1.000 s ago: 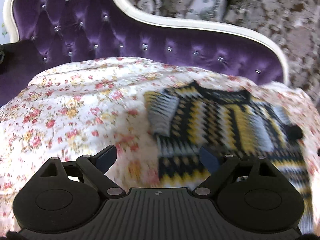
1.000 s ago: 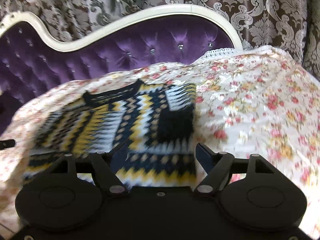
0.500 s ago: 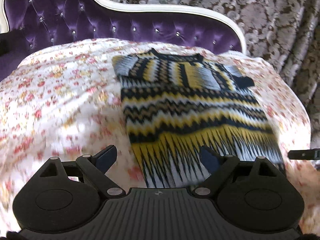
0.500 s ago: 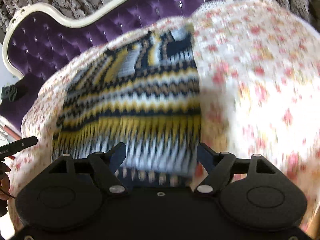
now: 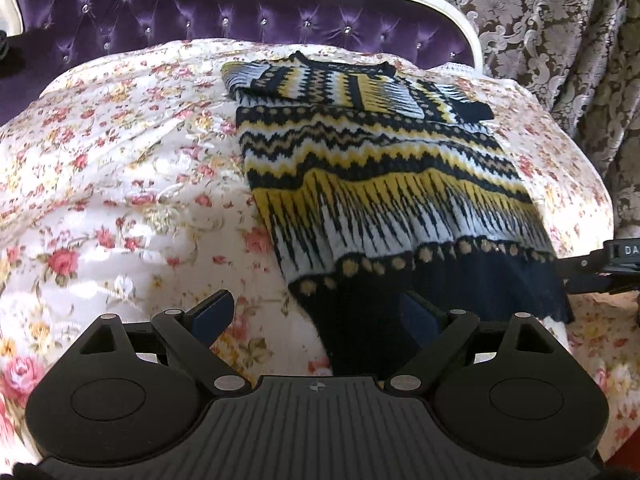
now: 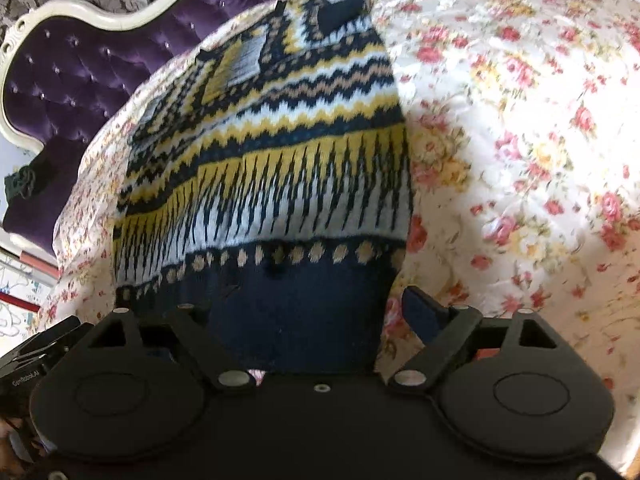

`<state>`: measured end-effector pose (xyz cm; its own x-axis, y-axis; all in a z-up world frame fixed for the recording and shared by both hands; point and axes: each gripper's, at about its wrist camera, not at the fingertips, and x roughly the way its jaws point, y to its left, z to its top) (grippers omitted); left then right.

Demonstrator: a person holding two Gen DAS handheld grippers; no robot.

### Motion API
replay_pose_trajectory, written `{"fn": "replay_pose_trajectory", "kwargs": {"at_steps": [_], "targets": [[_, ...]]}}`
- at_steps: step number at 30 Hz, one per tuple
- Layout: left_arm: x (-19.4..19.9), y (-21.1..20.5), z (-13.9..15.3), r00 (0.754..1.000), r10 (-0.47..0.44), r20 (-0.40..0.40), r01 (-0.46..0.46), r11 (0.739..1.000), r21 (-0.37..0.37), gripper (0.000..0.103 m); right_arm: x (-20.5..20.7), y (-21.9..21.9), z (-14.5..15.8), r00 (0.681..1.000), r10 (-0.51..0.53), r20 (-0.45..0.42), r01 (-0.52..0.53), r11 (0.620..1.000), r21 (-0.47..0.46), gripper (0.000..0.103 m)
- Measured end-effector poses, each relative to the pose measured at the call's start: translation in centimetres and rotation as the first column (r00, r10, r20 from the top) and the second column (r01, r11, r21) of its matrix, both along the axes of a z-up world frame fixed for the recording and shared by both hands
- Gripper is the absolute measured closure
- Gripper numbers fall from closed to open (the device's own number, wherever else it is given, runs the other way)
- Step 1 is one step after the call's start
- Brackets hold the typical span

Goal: Fold small clothes

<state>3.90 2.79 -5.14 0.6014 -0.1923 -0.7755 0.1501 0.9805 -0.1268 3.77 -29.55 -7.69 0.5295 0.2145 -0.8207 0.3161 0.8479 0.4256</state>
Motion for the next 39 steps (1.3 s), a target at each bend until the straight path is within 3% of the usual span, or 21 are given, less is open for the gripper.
{"fn": "replay_pose_trajectory", "kwargs": {"at_steps": [1,3,5,8,14,19,25,30,35,37,38,39], "targets": [[-0.1,0.1,-0.1,1.000,0.002,-0.002,-0.002,1.000,0.000,0.013,0.2,0.2,-0.3,1.000,0.012,-0.008,-0.011,1.000,0.014,0.017],[-0.2,0.1,-0.1,1.000,0.004,-0.002,-0.004,1.000,0.001,0.013,0.2,0.3,-0.5,1.000,0.012,-0.024,-0.011,1.000,0.013,0.036],[-0.3,0.2,-0.1,1.000,0.008,0.000,-0.008,1.000,0.006,0.013,0.0,0.5,-0.1,0.999,-0.002,-0.032,0.001,0.999,-0.040,0.048],[-0.2,0.2,0.0,1.000,0.013,0.004,-0.013,1.000,0.007,0.013,-0.8,0.6,0.6,0.999,0.010,0.030,-0.008,0.997,-0.079,0.088],[0.0,-0.4,-0.3,1.000,-0.009,-0.003,0.009,1.000,0.023,0.013,-1.9,0.2,2.0,0.996,-0.001,0.090,0.012,0.993,-0.118,0.090],[0.4,-0.7,-0.7,1.000,-0.012,-0.016,0.013,1.000,0.018,0.013,-2.7,-1.6,2.3,0.994,-0.065,0.092,0.075,0.991,-0.113,0.090],[0.7,-0.9,-1.3,1.000,-0.004,-0.025,0.004,1.000,0.000,0.014,-2.4,-1.2,2.2,0.993,-0.054,0.102,0.066,0.991,-0.117,0.090],[1.2,-0.5,-2.4,0.997,-0.007,-0.073,0.002,0.998,-0.064,0.044,-2.6,-1.4,2.1,0.992,-0.052,0.112,0.064,0.993,-0.102,0.090],[1.6,-0.8,-2.8,0.998,-0.001,-0.066,-0.005,0.996,-0.090,0.044,-2.6,-1.3,2.1,0.992,-0.045,0.117,0.057,0.993,-0.104,0.089],[2.0,-1.1,-3.0,0.998,-0.005,-0.067,-0.001,0.996,-0.093,0.052,-2.6,-1.3,2.1,0.992,-0.043,0.120,0.056,0.993,-0.104,0.089],[2.1,-1.2,-3.1,0.998,0.001,-0.070,-0.007,0.996,-0.088,0.065,-2.6,-1.3,2.1,0.992,-0.043,0.121,0.056,0.993,-0.102,0.089],[2.2,-1.3,-3.0,0.997,0.013,-0.071,-0.019,0.996,-0.084,0.086,-2.6,-1.3,2.1,0.992,-0.044,0.122,0.056,0.993,-0.100,0.089]]}}
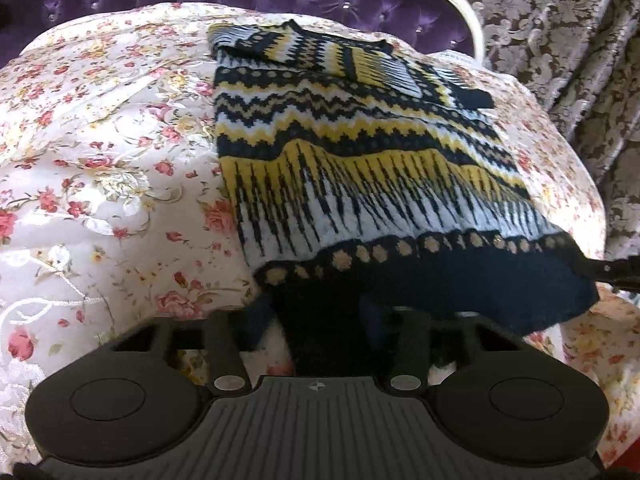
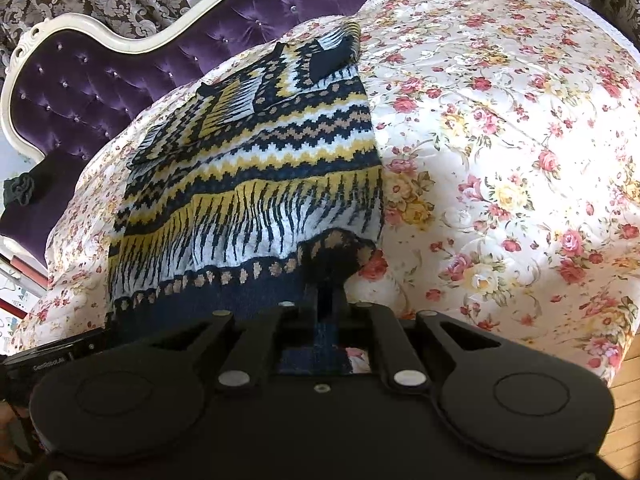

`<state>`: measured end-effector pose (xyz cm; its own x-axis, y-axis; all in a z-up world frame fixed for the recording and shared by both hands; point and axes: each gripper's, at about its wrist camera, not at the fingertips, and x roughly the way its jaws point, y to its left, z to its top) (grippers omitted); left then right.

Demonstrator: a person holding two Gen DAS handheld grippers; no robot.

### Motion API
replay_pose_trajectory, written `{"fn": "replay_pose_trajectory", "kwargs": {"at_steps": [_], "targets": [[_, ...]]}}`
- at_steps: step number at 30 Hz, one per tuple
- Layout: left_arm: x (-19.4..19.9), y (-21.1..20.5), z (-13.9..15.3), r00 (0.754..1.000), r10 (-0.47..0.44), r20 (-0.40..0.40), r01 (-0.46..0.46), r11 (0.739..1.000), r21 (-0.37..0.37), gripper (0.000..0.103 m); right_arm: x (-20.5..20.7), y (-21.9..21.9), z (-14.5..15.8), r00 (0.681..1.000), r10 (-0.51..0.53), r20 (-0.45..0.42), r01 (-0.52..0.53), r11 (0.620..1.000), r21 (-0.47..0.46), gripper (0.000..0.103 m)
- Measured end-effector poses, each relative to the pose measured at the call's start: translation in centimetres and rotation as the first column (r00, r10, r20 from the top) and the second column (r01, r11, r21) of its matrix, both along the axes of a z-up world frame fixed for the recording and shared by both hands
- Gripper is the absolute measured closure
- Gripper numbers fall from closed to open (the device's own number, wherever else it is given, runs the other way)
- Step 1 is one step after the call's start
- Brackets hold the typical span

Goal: Fold small clothes

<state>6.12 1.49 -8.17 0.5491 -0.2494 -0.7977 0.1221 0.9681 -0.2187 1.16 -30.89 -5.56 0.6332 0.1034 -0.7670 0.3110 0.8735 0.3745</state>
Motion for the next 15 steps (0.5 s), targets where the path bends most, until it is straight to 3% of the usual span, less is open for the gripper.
{"fn": "replay_pose_trajectory", "kwargs": {"at_steps": [1,4,9,15], "targets": [[0.1,0.1,0.0,1.000,0.004,-0.005,-0.004,1.000,-0.008,0.094,0.0,0.0,0.0,1.000,-0.001,0.002,0.001,1.000,0.002,0.089],[0.1,1.4,0.5,0.999,0.036,0.012,-0.035,0.996,-0.079,0.095,-0.1,-0.1,0.0,1.000,-0.005,0.006,0.005,1.000,0.009,0.089],[-0.8,4.2,4.0,0.990,0.082,0.115,-0.072,0.994,-0.087,0.095,-0.4,0.2,0.4,0.999,0.013,0.035,-0.018,0.992,0.127,0.089],[-0.6,4.2,2.6,0.998,0.057,0.039,-0.054,0.995,-0.082,0.095,0.7,1.5,0.1,0.999,0.044,-0.022,-0.043,0.997,0.067,0.089]]}}
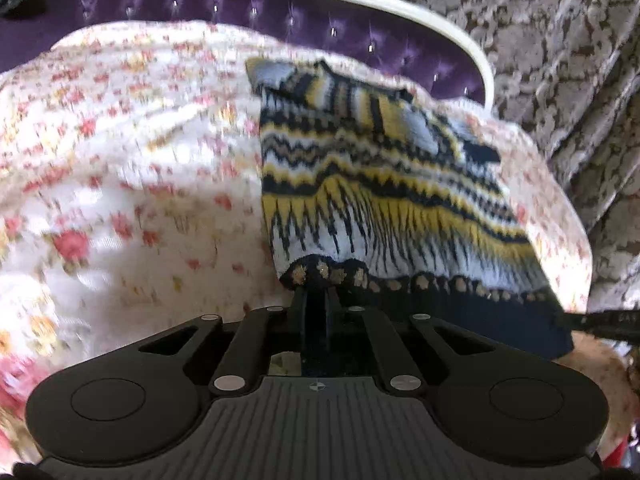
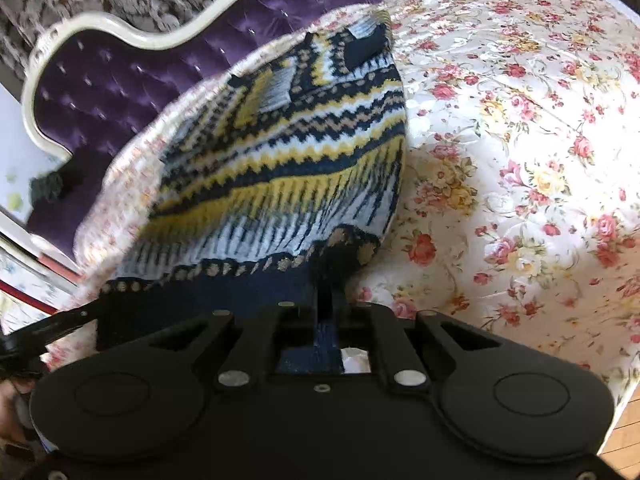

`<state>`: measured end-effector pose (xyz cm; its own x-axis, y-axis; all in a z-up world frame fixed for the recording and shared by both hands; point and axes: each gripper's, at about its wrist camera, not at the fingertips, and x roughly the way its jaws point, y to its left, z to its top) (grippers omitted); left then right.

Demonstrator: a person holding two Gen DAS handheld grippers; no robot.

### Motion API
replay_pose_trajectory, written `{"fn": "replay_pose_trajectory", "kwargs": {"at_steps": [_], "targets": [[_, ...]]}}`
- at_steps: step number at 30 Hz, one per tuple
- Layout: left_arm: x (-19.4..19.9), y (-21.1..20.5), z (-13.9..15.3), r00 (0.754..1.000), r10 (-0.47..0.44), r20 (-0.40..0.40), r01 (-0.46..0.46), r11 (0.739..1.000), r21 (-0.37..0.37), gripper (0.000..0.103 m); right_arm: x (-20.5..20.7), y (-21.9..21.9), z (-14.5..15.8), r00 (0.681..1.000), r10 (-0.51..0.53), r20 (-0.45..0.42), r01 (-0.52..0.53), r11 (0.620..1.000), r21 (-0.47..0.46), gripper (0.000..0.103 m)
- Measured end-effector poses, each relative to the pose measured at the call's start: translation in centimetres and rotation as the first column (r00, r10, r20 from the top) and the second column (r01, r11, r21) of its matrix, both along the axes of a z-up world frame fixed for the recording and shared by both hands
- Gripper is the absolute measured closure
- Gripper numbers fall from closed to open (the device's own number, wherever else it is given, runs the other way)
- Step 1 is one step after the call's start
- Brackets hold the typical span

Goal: Fold small clothes

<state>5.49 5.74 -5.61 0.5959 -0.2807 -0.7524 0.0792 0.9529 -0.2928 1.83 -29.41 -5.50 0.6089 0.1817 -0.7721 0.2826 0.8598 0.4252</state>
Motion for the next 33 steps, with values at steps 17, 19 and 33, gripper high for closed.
{"fn": "replay_pose_trajectory", "kwargs": {"at_steps": [17,19,33], "targets": [[0.6,-1.3,-2.5,0.997,-0.054,-0.060,0.054,0.998,0.008,0.077,-0.4,-1.0,-0.5,0.998,-0.010,-0.056,0.010,1.000,-0.005,0.085],[0.6,-1.3,-2.5,0.997,-0.054,-0.059,0.054,0.999,0.004,0.077,-0.2,-1.2,-0.5,0.998,-0.017,-0.068,0.017,1.000,-0.003,0.081],[0.5,0.2,-2.5,0.998,-0.005,-0.058,0.000,0.996,-0.091,0.095,1.7,-1.1,-1.6,0.983,0.095,-0.157,-0.091,0.995,0.032,0.090]]}}
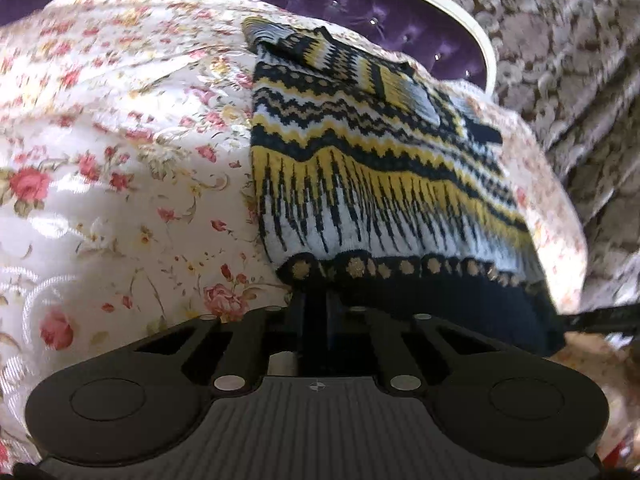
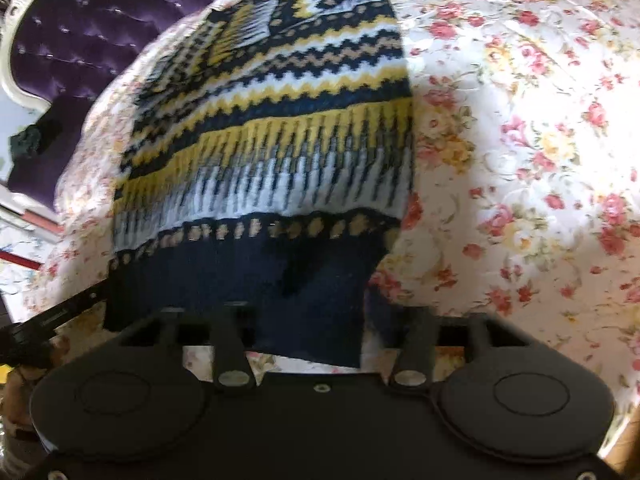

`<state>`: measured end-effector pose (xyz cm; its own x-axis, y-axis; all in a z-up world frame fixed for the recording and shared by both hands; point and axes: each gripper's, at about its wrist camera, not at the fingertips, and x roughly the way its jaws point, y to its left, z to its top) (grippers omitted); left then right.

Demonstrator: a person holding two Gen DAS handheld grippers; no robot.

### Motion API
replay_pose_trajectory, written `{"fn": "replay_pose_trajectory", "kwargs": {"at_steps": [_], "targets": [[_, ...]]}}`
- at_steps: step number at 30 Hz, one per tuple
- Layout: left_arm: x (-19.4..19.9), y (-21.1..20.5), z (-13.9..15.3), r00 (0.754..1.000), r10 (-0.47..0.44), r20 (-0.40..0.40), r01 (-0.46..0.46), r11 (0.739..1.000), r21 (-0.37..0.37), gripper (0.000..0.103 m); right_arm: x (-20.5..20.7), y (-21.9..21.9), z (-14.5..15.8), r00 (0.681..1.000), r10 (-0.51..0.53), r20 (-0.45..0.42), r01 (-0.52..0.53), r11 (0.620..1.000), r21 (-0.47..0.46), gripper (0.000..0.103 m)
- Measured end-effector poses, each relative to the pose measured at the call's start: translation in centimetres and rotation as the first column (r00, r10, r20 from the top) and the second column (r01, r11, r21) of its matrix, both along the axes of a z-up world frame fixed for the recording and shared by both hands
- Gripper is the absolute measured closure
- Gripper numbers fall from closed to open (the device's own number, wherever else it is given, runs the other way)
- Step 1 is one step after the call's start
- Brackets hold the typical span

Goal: Fold small clothes

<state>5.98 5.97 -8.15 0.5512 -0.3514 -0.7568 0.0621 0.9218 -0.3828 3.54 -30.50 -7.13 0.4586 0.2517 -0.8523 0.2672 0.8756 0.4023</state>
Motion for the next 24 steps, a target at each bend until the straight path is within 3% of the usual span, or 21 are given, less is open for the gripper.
{"fn": "replay_pose_trajectory", "kwargs": {"at_steps": [2,6,13,19,24], "targets": [[-0.1,0.4,0.7,1.000,0.005,0.008,-0.005,1.000,-0.026,0.095,-0.4,-0.2,0.5,0.999,-0.001,0.032,0.001,1.000,0.005,0.090],[0.5,1.0,2.9,1.000,0.001,0.031,0.002,0.996,-0.091,0.095,-0.9,-0.9,2.3,0.992,-0.041,0.118,0.030,0.995,0.099,0.091],[3.8,1.4,8.5,0.989,-0.027,0.146,0.048,0.989,-0.142,0.096,0.8,-2.9,7.4,0.945,-0.113,0.308,0.060,0.982,0.177,0.090],[8.8,1.4,11.7,0.964,-0.020,0.267,0.053,0.992,-0.117,0.098,5.2,-4.5,10.4,0.886,-0.149,0.439,0.081,0.982,0.169,0.090],[14.7,1.0,12.8,0.946,0.009,0.323,0.029,0.993,-0.114,0.098,10.5,-6.1,11.3,0.853,-0.186,0.488,0.119,0.979,0.164,0.091]]}}
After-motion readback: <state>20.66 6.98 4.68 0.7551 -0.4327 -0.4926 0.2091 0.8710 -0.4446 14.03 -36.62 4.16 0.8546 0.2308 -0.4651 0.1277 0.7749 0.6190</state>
